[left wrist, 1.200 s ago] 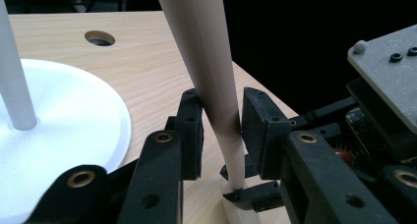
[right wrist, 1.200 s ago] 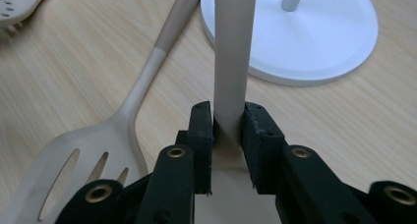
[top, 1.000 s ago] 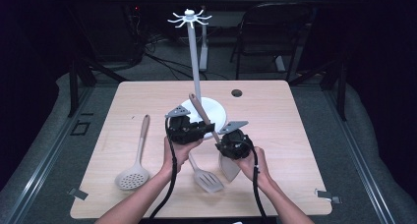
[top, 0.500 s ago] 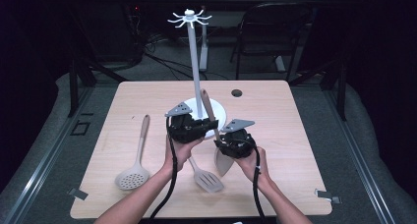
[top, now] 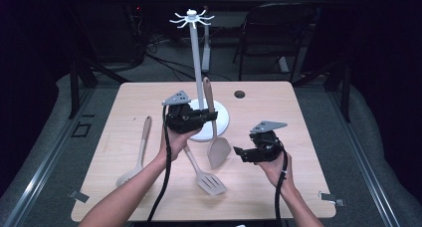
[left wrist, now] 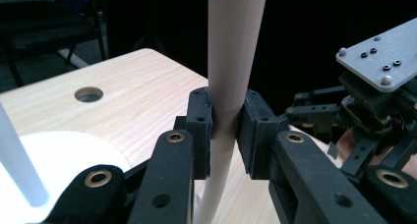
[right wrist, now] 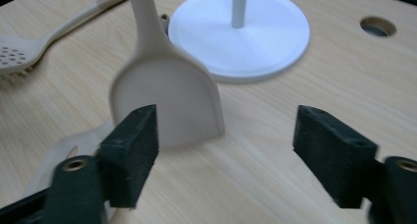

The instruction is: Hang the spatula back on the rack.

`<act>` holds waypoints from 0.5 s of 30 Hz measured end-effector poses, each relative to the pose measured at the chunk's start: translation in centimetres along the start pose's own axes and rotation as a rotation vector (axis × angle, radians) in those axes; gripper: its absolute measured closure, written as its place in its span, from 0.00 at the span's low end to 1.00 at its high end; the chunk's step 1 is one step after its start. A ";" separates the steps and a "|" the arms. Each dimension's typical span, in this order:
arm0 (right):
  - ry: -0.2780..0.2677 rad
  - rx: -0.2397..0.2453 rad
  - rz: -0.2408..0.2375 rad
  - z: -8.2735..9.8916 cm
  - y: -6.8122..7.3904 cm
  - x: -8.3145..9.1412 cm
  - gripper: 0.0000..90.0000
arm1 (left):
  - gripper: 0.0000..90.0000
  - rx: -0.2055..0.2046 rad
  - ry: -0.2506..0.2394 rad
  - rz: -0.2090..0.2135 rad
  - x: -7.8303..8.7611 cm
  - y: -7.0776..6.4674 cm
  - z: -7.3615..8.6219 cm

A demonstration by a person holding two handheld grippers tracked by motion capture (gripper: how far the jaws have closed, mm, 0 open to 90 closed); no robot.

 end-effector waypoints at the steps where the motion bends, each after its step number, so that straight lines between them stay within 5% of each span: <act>1: 0.010 0.003 0.013 0.3 -0.3 0.1 0.18 | 0.85 -0.007 0.005 0.001 0.0 0.1 -0.1; 9: 0.085 0.005 0.060 3.4 -3.2 0.8 0.04 | 0.85 -0.039 0.028 0.046 0.3 0.6 -1.5; 15: 0.086 0.009 0.055 3.0 -3.5 0.2 0.00 | 0.85 -0.092 0.047 0.051 0.7 1.1 -2.3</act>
Point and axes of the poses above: each handheld gripper's, and its own axes: x roughly backward along the jaws, z roughly out of its underside, y roughly to its left, the point moved 10 cm from there along -x, roughly forward along the jaws, and after that the axes turned 13 degrees about z, right-handed, at the moved point
